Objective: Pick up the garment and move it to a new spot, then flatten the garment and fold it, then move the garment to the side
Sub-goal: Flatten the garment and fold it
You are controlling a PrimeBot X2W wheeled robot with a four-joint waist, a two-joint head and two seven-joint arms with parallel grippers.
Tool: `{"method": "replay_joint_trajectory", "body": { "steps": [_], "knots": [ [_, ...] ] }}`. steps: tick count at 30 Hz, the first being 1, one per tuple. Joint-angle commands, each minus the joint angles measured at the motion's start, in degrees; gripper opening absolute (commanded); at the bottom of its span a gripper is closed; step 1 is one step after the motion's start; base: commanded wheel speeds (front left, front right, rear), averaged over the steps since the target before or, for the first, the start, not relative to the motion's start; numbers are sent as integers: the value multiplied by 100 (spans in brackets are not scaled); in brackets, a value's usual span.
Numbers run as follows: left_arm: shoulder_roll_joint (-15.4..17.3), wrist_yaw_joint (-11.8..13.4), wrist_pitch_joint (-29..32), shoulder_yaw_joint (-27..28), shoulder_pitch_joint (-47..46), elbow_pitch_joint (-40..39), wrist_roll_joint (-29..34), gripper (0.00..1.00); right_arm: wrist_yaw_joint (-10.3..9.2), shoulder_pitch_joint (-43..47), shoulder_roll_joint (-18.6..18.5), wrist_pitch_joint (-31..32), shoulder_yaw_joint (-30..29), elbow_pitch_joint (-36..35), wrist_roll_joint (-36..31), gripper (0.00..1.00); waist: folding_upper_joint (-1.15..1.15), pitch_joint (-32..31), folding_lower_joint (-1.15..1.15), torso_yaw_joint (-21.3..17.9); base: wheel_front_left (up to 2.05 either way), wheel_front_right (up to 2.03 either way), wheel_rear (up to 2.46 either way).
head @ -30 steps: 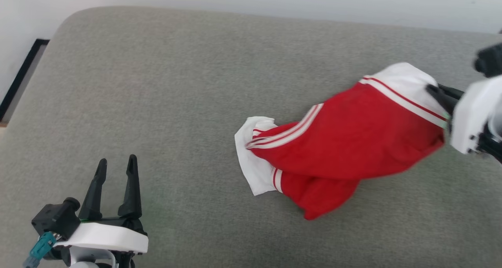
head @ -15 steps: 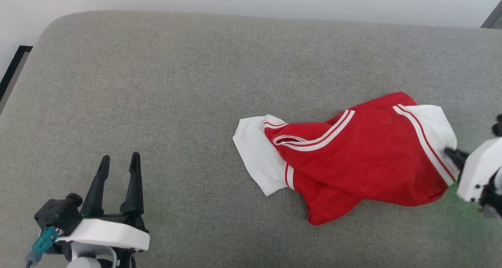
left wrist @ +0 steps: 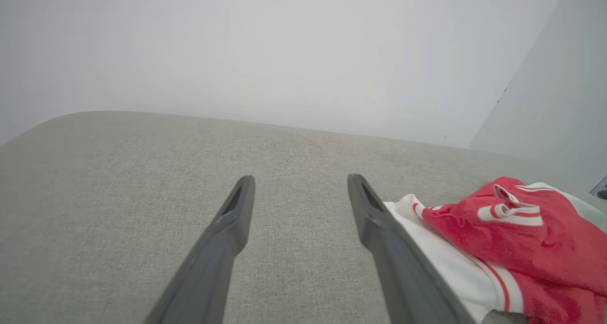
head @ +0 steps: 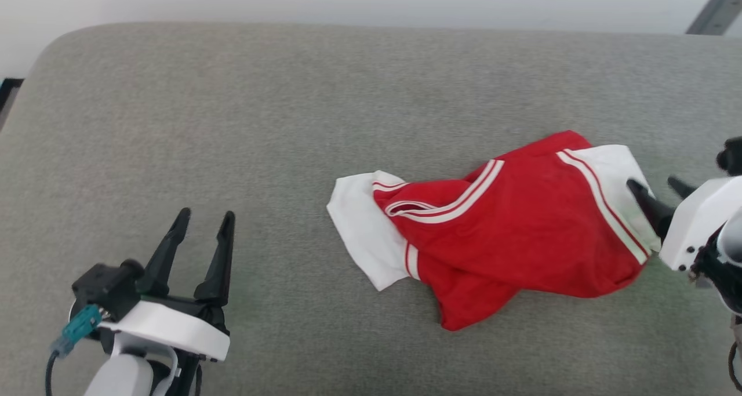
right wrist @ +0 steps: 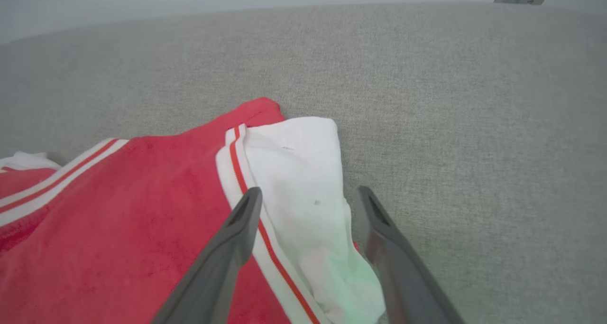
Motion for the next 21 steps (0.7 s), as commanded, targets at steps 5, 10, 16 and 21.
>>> {"method": "replay_joint_trajectory", "body": {
  "steps": [5,10,16,21],
  "knots": [
    [568,-18,66,-703,-402,42,-379,100,-3,183,106,-655,-204,-717,-116,100,0,-83,0,-324,0,0,0],
    [943,-18,445,-1209,-644,16,-727,100,-2,388,388,-1389,-425,-1224,-430,100,0,-135,0,-585,0,0,0],
    [1176,-18,900,-1538,-849,109,-1038,100,-2,615,726,-2142,-520,-1577,-817,100,0,-166,0,-865,0,0,0],
    [1298,-18,1384,-1818,-1077,338,-1269,100,-2,898,1047,-2812,-540,-1768,-1100,100,0,-170,0,-1108,0,0,0]
  ]
}}
